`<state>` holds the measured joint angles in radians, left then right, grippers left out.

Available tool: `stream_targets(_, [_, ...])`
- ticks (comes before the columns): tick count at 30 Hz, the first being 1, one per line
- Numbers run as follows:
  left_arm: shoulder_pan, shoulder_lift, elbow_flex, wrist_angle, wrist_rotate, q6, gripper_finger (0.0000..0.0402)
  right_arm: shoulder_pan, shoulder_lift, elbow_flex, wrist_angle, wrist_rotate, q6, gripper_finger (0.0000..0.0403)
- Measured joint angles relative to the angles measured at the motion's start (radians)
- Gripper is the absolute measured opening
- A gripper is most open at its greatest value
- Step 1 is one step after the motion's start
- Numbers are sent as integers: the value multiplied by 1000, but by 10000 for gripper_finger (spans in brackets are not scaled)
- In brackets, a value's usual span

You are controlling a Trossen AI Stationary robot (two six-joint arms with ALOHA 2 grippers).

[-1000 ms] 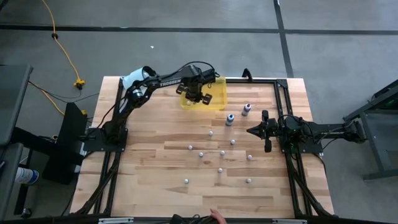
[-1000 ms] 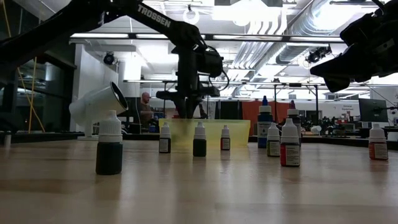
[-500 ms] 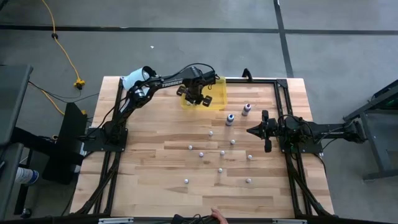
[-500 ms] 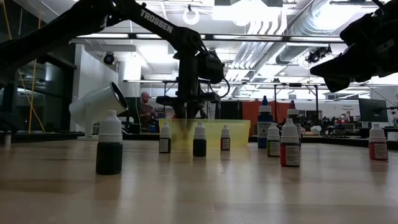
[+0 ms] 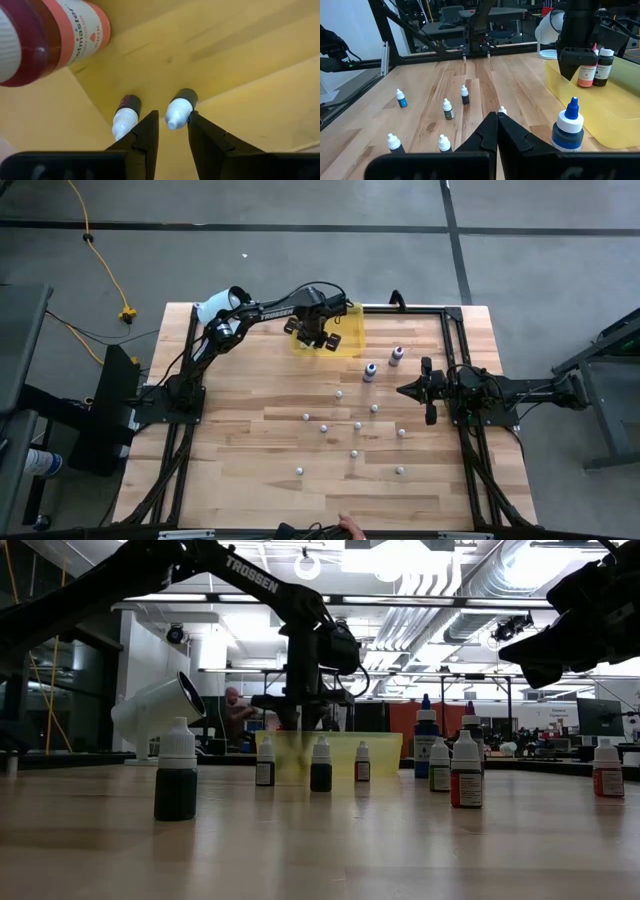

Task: Pick & Place food coloring
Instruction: Put the small black food coloring bottle into the yellow container, then put the small blue food coloring bottle into the yellow container

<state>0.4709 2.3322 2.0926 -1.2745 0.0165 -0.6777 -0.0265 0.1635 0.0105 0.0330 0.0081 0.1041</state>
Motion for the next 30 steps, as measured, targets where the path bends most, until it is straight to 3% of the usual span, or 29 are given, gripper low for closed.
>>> stream_targets(17, [0, -1, 3, 0, 21, 0, 98, 0, 0, 0, 0, 0, 0, 0])
stream_targets(30, [-1, -2, 141, -39, 21, 5, 98, 0, 0, 0, 0, 0, 0, 0])
